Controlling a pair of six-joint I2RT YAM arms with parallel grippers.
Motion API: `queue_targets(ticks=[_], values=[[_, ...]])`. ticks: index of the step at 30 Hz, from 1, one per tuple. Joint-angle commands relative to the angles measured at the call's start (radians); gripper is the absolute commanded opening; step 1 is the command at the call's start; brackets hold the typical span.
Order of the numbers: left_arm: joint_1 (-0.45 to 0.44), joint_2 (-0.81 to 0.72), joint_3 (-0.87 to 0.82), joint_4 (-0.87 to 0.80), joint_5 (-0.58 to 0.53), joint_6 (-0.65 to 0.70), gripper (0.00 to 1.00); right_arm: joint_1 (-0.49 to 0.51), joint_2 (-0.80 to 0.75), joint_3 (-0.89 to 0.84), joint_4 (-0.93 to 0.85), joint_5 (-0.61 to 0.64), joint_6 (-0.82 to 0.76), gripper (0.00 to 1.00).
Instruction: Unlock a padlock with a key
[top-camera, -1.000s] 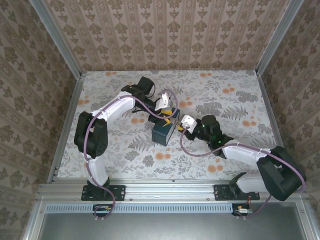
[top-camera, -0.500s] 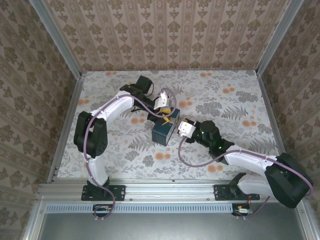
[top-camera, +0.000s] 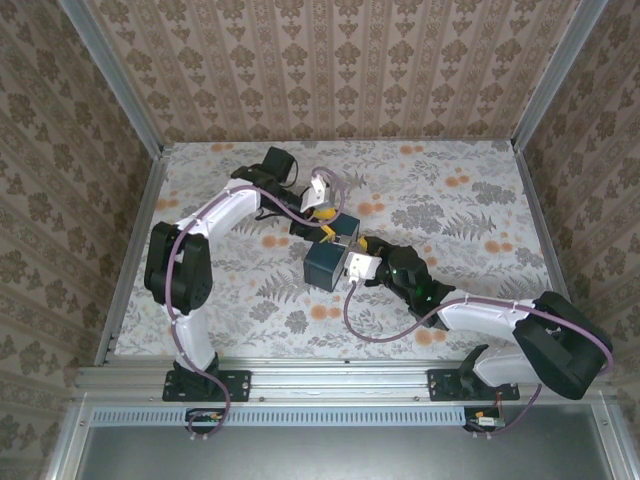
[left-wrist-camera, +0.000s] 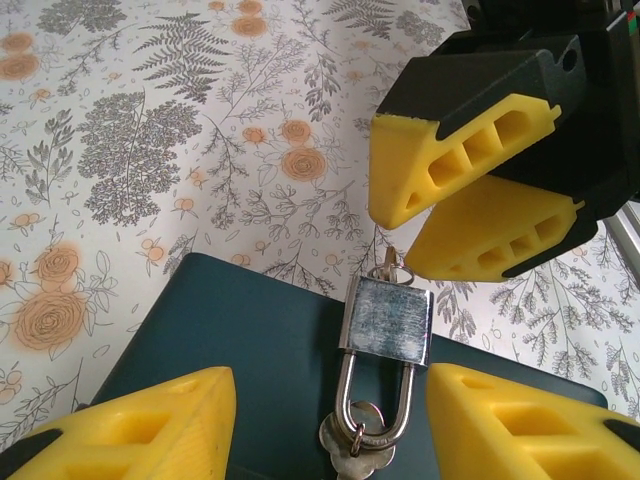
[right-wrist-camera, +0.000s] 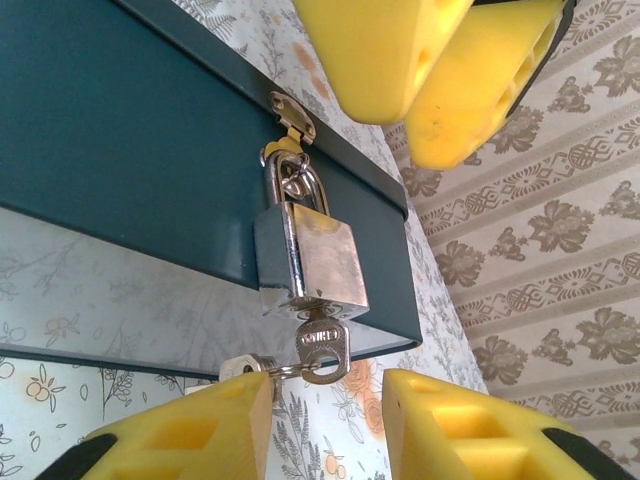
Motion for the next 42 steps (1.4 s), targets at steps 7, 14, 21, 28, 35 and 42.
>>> queue_targets(ticks=[7, 14, 21, 28, 35, 42], values=[[0.008, -0.019, 0.016, 0.006, 0.046, -0.01, 0.53, 0.005, 0.032, 0.028, 0.011, 0.001, -0.033, 0.33], [0.009, -0.016, 0.022, 0.009, 0.048, -0.02, 0.52, 0.005, 0.062, 0.06, 0.013, -0.009, -0.048, 0.32], [0.009, -0.015, 0.019, 0.013, 0.046, -0.021, 0.52, -0.014, 0.01, 0.077, -0.04, -0.05, -0.018, 0.32], [0.009, -0.01, 0.019, 0.015, 0.045, -0.026, 0.51, -0.024, -0.023, 0.098, -0.147, -0.105, 0.041, 0.27], [-0.028, -0.017, 0.016, 0.001, -0.029, -0.021, 0.51, -0.186, -0.139, 0.183, -0.436, -0.381, 0.37, 0.39], [-0.015, -0.046, -0.019, 0.056, -0.024, -0.064, 0.5, -0.29, -0.093, 0.303, -0.639, -0.617, 0.647, 0.34]])
